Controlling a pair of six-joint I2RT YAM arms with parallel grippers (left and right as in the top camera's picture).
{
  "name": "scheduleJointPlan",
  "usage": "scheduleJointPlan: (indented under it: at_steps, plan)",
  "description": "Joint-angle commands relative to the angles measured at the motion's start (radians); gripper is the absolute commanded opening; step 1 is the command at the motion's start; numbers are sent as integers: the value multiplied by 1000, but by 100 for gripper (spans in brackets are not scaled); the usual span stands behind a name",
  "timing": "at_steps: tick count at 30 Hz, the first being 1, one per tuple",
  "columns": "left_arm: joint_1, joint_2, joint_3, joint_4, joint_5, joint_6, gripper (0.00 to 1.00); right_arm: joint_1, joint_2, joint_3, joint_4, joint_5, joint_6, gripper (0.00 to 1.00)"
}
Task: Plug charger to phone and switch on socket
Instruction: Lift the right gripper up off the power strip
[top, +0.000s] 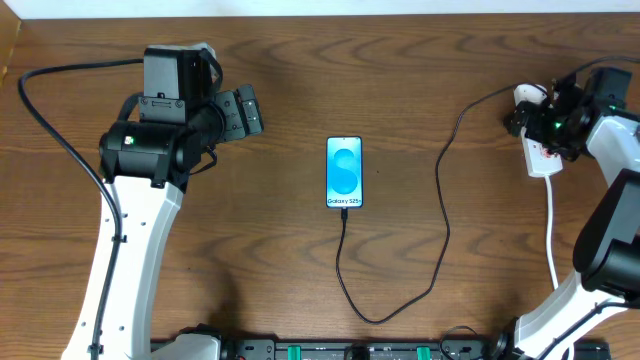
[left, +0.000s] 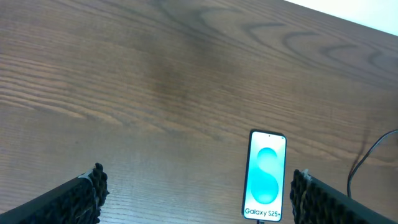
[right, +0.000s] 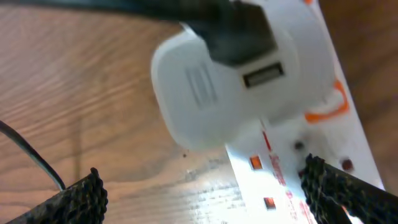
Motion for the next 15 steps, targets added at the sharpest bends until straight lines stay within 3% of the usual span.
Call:
scheduleJointPlan:
  at_steps: [1,11,15]
  plan:
    - [7,1,0,-3,-13,13,95,1,-90,-18,-26,124,63,99]
    - [7,1,0,-3,-13,13,95,1,-351,-18,-57,200,140,99]
    - [7,1,0,-3,-13,13,95,2,-381,-18,-51,195,141,99]
